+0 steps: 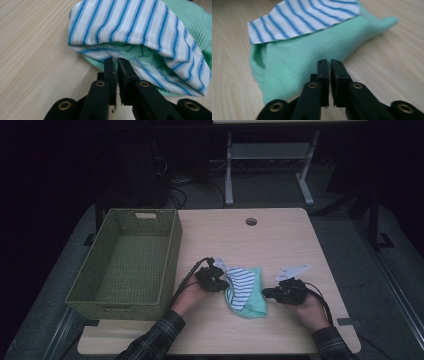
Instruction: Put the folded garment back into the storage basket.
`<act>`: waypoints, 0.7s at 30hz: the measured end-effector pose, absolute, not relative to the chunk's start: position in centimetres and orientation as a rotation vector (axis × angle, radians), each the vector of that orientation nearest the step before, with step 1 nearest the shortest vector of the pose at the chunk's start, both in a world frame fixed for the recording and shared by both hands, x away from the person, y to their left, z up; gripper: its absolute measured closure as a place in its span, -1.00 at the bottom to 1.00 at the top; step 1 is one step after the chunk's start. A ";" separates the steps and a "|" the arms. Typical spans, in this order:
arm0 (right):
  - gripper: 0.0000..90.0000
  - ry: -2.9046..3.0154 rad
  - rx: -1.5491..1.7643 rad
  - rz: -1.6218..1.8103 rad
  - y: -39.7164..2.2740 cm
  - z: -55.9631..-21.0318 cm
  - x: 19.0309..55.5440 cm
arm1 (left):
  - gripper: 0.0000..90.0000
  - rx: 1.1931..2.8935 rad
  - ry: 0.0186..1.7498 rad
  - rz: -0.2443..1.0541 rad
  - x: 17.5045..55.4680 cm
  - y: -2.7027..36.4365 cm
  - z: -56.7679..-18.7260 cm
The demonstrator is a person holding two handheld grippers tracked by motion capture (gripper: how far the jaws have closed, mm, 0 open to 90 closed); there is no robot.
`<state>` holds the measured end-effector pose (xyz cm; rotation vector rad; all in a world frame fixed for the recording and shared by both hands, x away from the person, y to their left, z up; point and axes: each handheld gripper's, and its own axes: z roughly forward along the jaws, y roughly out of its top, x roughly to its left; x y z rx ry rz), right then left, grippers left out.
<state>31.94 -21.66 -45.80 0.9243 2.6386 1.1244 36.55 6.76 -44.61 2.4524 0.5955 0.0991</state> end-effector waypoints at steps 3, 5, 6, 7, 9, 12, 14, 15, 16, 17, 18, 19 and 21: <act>0.58 2.576 0.984 1.137 -22.8 -45.7 31.7 | 0.74 2.448 0.595 0.108 36.4 6.8 -44.3; 0.39 2.531 1.006 1.133 -23.6 -45.8 31.6 | 0.64 2.453 0.584 0.111 36.3 6.9 -44.0; 0.28 2.509 1.035 1.129 -24.0 -45.8 31.5 | 0.59 2.459 0.579 0.115 36.2 6.9 -43.9; 0.21 2.490 1.041 1.119 -24.4 -45.9 31.5 | 0.54 2.454 0.576 0.123 36.1 6.9 -43.8; 0.04 2.463 1.074 1.105 -25.0 -46.1 31.3 | 0.43 2.464 0.556 0.126 36.0 6.9 -43.5; -0.15 2.423 1.115 1.091 -25.7 -46.4 31.3 | 0.26 2.467 0.515 0.127 36.0 6.8 -43.1; -0.31 2.404 1.132 1.072 -26.1 -46.7 31.4 | 0.15 2.472 0.491 0.133 35.9 6.7 -42.9; -0.39 2.392 1.156 1.056 -26.4 -46.8 31.5 | 0.06 2.495 0.458 0.128 35.9 6.7 -42.7; -0.42 2.387 1.168 1.040 -26.4 -47.0 31.6 | 0.03 2.500 0.439 0.120 35.9 6.5 -42.6; -0.43 2.380 1.173 1.027 -26.5 -47.1 31.7 | 0.00 2.500 0.439 0.120 35.9 6.5 -42.6; -0.43 2.380 1.173 1.027 -26.5 -47.1 31.7 | 0.00 2.506 0.427 0.115 35.9 6.4 -42.6; -0.43 2.384 1.183 1.013 -26.4 -47.3 31.8 | -0.02 2.506 0.424 0.110 35.9 6.2 -42.6; -0.48 2.396 1.178 0.991 -26.4 -47.6 31.9 | -0.07 2.535 0.385 0.110 36.0 5.9 -42.7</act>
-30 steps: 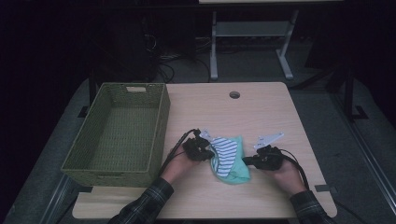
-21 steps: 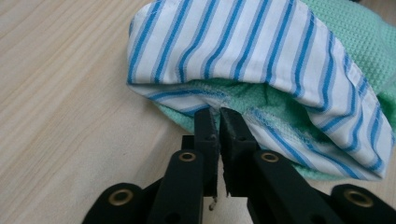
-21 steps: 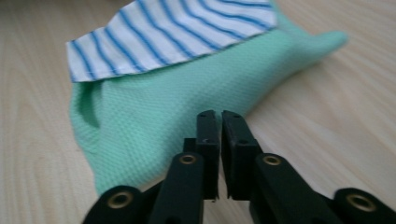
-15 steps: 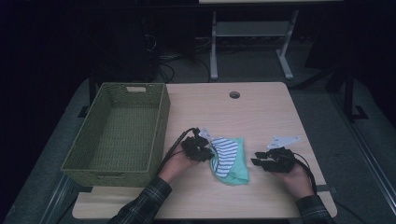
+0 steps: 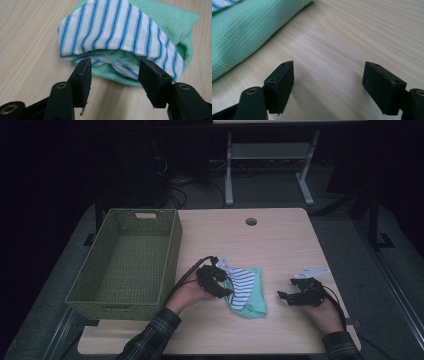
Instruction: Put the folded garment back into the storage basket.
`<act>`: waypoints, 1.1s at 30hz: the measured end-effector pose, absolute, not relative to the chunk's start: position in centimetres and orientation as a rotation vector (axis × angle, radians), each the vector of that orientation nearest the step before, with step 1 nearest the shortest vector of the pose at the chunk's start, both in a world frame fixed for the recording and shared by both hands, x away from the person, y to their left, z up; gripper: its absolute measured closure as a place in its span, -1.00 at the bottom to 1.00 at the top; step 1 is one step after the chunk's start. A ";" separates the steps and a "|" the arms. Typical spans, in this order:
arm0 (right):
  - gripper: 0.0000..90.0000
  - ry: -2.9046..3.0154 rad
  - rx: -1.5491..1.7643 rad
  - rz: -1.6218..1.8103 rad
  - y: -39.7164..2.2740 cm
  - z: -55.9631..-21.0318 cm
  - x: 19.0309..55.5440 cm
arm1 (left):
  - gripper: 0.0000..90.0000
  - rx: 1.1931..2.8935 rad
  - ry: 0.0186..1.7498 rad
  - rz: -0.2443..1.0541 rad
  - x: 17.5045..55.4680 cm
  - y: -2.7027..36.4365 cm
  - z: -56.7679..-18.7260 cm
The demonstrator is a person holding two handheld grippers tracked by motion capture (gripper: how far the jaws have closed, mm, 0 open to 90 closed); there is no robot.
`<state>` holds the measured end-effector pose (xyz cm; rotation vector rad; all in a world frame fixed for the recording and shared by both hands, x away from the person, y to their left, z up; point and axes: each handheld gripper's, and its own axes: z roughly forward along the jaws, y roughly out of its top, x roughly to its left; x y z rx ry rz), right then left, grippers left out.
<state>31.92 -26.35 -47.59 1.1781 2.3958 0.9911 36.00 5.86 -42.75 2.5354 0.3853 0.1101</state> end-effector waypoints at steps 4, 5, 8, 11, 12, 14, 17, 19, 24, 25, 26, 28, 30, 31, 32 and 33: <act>-0.54 2.384 1.187 0.995 -26.3 -47.7 31.9 | -0.16 2.563 0.352 0.077 36.2 5.2 -42.9; -0.57 2.380 1.185 0.998 -26.3 -47.8 31.9 | -0.19 2.574 0.335 0.074 36.2 5.1 -43.0; -0.59 2.371 1.174 1.014 -26.4 -48.0 31.9 | -0.28 2.595 0.302 0.064 36.3 4.6 -43.2; -0.60 2.359 1.172 1.031 -26.4 -48.1 31.9 | -0.39 2.614 0.278 0.063 36.4 4.2 -43.4; -0.60 2.353 1.172 1.038 -26.5 -48.1 31.9 | -0.43 2.625 0.267 0.055 36.5 4.0 -43.5; -0.60 2.352 1.171 1.041 -26.5 -48.2 31.9 | -0.44 2.643 0.252 0.041 36.6 3.7 -43.7; -0.60 2.349 1.166 1.042 -26.6 -48.2 31.9 | -0.49 2.665 0.248 0.041 36.6 3.2 -44.3; -0.60 2.347 1.162 1.044 -26.6 -48.2 31.9 | -0.49 2.680 0.241 0.045 36.7 3.1 -44.5; -0.60 2.347 1.162 1.044 -26.6 -48.2 31.9 | -0.56 2.689 0.246 0.051 36.7 3.0 -45.0; -0.60 2.347 1.162 1.044 -26.6 -48.2 31.9 | -0.58 2.687 0.248 0.052 36.8 3.0 -45.0; -0.60 2.347 1.162 1.044 -26.6 -48.2 31.9 | -0.58 2.689 0.248 0.053 36.8 3.0 -45.0; -0.60 2.347 1.162 1.044 -26.6 -48.2 31.9 | -0.59 2.687 0.252 0.056 36.8 3.1 -45.1; -0.60 2.347 1.162 1.044 -26.6 -48.2 31.9 | -0.59 2.684 0.247 0.054 36.8 3.2 -45.1; -0.60 2.347 1.162 1.043 -26.6 -48.2 31.9 | -0.59 2.680 0.248 0.055 36.8 3.2 -45.1; -0.60 2.347 1.163 1.043 -26.6 -48.2 31.9 | -0.58 2.677 0.251 0.055 36.8 3.2 -45.1; -0.60 2.344 1.167 1.045 -26.5 -48.2 31.9 | -0.56 2.676 0.255 0.055 36.8 3.3 -45.1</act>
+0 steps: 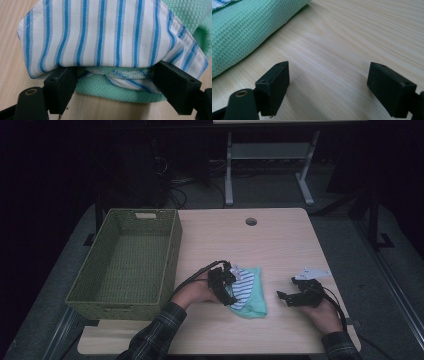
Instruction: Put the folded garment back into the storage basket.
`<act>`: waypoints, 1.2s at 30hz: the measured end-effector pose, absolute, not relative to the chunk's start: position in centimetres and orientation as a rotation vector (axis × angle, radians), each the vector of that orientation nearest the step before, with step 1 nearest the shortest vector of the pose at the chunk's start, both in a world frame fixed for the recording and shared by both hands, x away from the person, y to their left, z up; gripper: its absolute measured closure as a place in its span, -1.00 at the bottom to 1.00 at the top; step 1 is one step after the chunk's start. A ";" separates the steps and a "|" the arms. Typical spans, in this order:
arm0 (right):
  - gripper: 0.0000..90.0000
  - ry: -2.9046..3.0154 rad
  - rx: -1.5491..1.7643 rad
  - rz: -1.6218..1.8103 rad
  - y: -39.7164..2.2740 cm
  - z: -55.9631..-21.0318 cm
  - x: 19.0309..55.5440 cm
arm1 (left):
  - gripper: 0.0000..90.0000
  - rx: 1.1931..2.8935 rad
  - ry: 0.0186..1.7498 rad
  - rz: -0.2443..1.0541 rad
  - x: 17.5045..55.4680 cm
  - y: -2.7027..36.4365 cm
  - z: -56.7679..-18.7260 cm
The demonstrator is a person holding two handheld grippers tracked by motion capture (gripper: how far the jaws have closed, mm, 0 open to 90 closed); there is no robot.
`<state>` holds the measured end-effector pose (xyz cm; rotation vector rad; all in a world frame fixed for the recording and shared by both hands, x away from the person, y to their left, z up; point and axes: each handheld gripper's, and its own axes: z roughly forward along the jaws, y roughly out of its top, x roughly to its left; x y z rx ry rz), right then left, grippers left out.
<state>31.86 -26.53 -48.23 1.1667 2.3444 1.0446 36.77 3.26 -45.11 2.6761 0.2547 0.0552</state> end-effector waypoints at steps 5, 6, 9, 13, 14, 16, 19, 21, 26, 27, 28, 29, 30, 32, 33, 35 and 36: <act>-0.60 2.343 1.169 1.044 -26.5 -48.2 31.9 | -0.26 2.668 0.256 0.060 36.7 3.5 -44.8; -0.60 2.343 1.169 1.044 -26.5 -48.2 31.9 | -0.18 2.667 0.255 0.060 36.7 3.6 -44.8; -0.60 2.342 1.170 1.044 -26.5 -48.2 31.9 | 0.12 2.661 0.258 0.061 36.7 3.7 -44.7; -0.60 2.343 1.169 1.044 -26.5 -48.2 31.9 | 0.32 2.657 0.272 0.067 36.6 3.7 -44.6; -0.60 2.343 1.170 1.044 -26.5 -48.2 31.9 | 0.43 2.659 0.273 0.067 36.6 3.7 -44.5; -0.60 2.345 1.169 1.042 -26.5 -48.2 31.9 | 0.49 2.659 0.280 0.067 36.6 3.7 -44.5; -0.61 2.343 1.170 1.044 -26.5 -48.2 31.9 | 0.68 2.658 0.305 0.071 36.7 3.7 -44.5; -0.62 2.346 1.168 1.039 -26.5 -48.2 31.9 | 0.73 2.652 0.321 0.061 36.7 3.6 -44.5; -0.62 2.344 1.170 1.041 -26.5 -48.2 31.9 | 0.77 2.633 0.365 0.016 36.9 3.7 -44.3; -0.62 2.346 1.169 1.039 -26.5 -48.2 31.9 | 0.77 2.631 0.362 0.013 36.9 3.8 -44.3; -0.62 2.344 1.172 1.041 -26.5 -48.2 31.9 | 0.77 2.627 0.360 0.011 36.9 3.8 -44.1; -0.62 2.343 1.177 1.041 -26.5 -48.2 31.9 | 0.77 2.614 0.365 -0.003 36.8 3.8 -43.8; -0.62 2.343 1.177 1.041 -26.5 -48.2 31.9 | 0.77 2.614 0.365 -0.003 36.8 3.8 -43.8; -0.63 2.343 1.177 1.041 -26.5 -48.2 31.9 | 0.77 2.596 0.366 0.003 36.7 3.8 -43.4; -0.63 2.343 1.173 1.041 -26.5 -48.2 31.9 | 0.78 2.588 0.366 0.007 36.6 3.8 -42.9; -0.63 2.343 1.170 1.041 -26.5 -48.2 31.9 | 0.78 2.585 0.364 0.009 36.5 3.9 -42.6; -0.63 2.343 1.167 1.041 -26.5 -48.2 31.9 | 0.78 2.574 0.365 0.008 36.5 3.9 -42.4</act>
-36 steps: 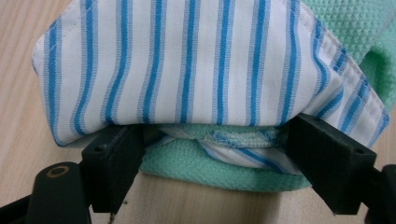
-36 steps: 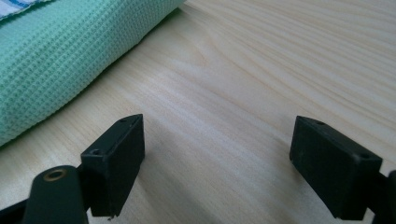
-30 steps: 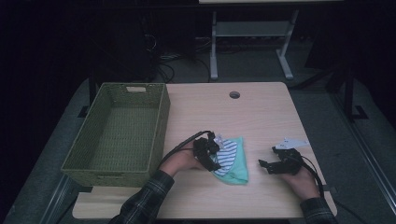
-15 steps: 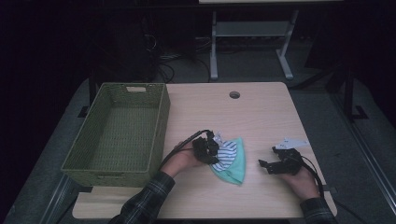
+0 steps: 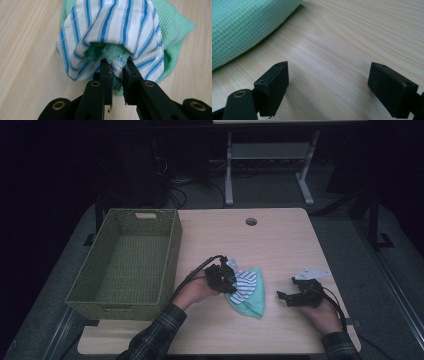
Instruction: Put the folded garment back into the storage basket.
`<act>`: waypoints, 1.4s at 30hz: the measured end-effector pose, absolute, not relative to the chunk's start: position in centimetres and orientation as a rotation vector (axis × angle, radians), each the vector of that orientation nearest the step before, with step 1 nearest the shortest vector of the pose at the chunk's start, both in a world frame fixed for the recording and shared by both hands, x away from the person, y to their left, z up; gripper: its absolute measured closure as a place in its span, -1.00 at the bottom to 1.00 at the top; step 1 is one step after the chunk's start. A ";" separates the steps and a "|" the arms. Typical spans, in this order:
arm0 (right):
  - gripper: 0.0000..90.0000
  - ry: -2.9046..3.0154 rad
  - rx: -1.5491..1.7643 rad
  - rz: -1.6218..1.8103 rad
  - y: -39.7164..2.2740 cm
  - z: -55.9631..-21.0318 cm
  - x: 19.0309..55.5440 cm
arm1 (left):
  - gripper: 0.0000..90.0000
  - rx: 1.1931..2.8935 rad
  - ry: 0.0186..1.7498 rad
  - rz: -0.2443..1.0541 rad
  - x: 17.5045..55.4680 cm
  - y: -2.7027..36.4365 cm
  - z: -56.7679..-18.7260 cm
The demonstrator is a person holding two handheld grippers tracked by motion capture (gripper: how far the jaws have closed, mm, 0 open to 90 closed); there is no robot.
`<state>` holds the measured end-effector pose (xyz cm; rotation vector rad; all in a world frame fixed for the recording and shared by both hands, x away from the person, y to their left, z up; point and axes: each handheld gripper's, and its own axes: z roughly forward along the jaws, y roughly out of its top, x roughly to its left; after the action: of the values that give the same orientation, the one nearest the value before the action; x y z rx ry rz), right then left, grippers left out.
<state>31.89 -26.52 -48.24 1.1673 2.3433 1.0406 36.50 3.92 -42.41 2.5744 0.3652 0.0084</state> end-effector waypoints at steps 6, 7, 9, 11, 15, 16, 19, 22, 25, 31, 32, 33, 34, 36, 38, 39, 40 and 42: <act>-0.63 2.342 1.175 1.040 -26.5 -48.2 31.9 | 0.78 2.542 0.377 0.010 36.5 4.6 -41.0; -0.63 2.341 1.176 1.040 -26.5 -48.2 31.9 | 0.78 2.536 0.382 0.009 36.5 4.8 -40.6; -0.63 2.341 1.179 1.039 -26.5 -48.2 31.9 | 0.78 2.526 0.385 0.010 36.5 4.9 -40.1; -0.64 2.341 1.179 1.038 -26.5 -48.2 31.9 | 0.78 2.526 0.383 0.018 36.5 5.2 -39.4; -0.65 2.341 1.182 1.038 -26.5 -48.2 31.9 | 0.78 2.516 0.388 0.025 36.5 5.4 -38.2; -0.65 2.344 1.182 1.034 -26.5 -48.2 31.9 | 0.78 2.510 0.387 0.024 36.5 5.5 -38.0; -0.66 2.343 1.184 1.032 -26.5 -48.2 31.9 | 0.77 2.510 0.390 0.030 36.5 5.6 -37.0; -0.68 2.343 1.186 1.033 -26.5 -48.2 31.9 | 0.77 2.516 0.376 0.042 36.6 5.8 -36.2; -0.69 2.344 1.186 1.032 -26.5 -48.2 31.9 | 0.77 2.497 0.386 0.040 36.7 6.1 -35.4; -0.71 2.340 1.198 1.030 -26.4 -48.2 31.9 | 0.77 2.481 0.405 0.062 36.9 7.0 -33.8; -0.72 2.339 1.198 1.028 -26.4 -48.2 31.9 | 0.77 2.479 0.407 0.066 36.9 7.1 -33.5; -0.73 2.341 1.201 1.025 -26.4 -48.2 31.9 | 0.77 2.480 0.405 0.073 36.9 7.3 -33.3; -0.77 2.338 1.204 1.024 -26.4 -48.3 31.9 | 0.77 2.478 0.413 0.075 36.9 7.5 -33.0; -0.81 2.339 1.214 1.014 -26.4 -48.3 32.0 | 0.77 2.486 0.406 0.088 37.0 7.9 -32.4; -0.85 2.340 1.217 1.008 -26.4 -48.3 32.0 | 0.77 2.480 0.413 0.098 37.1 8.3 -32.0; -0.88 2.340 1.223 1.002 -26.3 -48.3 32.0 | 0.77 2.476 0.422 0.095 37.1 8.5 -31.8; -0.88 2.340 1.223 1.002 -26.3 -48.3 32.0 | 0.77 2.473 0.425 0.096 37.2 8.8 -31.6; -0.88 2.341 1.224 1.001 -26.3 -48.3 32.0 | 0.77 2.472 0.432 0.099 37.3 9.3 -31.2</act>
<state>32.03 -26.33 -48.29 1.2243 2.3412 1.0006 37.32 9.35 -31.17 2.4722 0.4317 0.0994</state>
